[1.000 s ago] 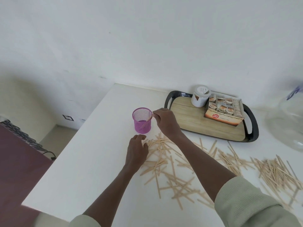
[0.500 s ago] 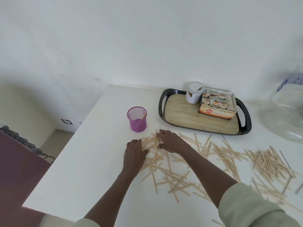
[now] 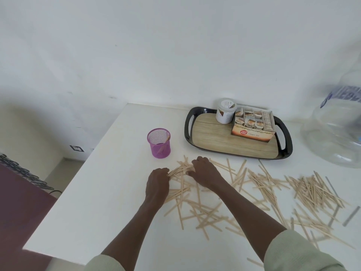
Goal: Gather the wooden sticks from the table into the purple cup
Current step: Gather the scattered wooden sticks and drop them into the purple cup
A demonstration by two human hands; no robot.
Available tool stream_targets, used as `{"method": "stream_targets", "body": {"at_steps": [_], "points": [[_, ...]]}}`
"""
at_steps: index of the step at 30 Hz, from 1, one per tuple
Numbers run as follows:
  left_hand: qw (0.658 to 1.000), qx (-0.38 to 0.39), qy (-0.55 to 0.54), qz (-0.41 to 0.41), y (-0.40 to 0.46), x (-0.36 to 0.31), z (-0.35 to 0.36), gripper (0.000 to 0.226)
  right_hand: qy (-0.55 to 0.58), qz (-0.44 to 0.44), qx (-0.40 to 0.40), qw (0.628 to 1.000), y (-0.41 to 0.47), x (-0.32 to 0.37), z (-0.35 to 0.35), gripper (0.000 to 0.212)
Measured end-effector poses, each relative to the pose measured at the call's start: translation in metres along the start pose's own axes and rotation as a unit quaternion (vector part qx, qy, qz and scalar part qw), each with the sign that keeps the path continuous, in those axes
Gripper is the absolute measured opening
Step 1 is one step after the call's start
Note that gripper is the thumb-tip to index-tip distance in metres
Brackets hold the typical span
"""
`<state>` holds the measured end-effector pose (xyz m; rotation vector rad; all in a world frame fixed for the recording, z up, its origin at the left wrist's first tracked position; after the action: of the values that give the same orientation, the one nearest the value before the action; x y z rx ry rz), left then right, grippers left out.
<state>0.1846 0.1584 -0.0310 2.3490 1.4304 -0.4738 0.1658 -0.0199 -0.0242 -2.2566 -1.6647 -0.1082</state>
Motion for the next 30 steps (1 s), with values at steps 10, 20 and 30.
{"method": "stream_targets", "body": {"at_steps": [10, 20, 30], "points": [[0.998, -0.005, -0.048, -0.044, 0.007, 0.005, 0.004, 0.027, 0.036, 0.072, -0.031, 0.996, -0.006, 0.005, 0.012, 0.031], [0.991, -0.007, -0.127, -0.033, 0.015, -0.007, 0.002, 0.02, 0.064, 0.108, -0.042, 0.991, 0.0, -0.015, 0.01, 0.008], [0.948, 0.023, -0.261, -0.18, 0.019, -0.014, 0.022, 0.026, 0.19, 0.156, -0.006, 0.969, -0.007, -0.026, -0.004, 0.043]]}}
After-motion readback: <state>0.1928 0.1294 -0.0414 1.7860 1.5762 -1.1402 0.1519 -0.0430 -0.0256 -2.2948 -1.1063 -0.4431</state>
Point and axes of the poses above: each hand's wrist, its own y-axis towards the middle knuckle, its own z-axis out of the palm, x = y × z, the point moved 6 cm from there along y, towards the middle knuckle, and after that the axes turned 13 degrees about z, right-handed, at the moved point
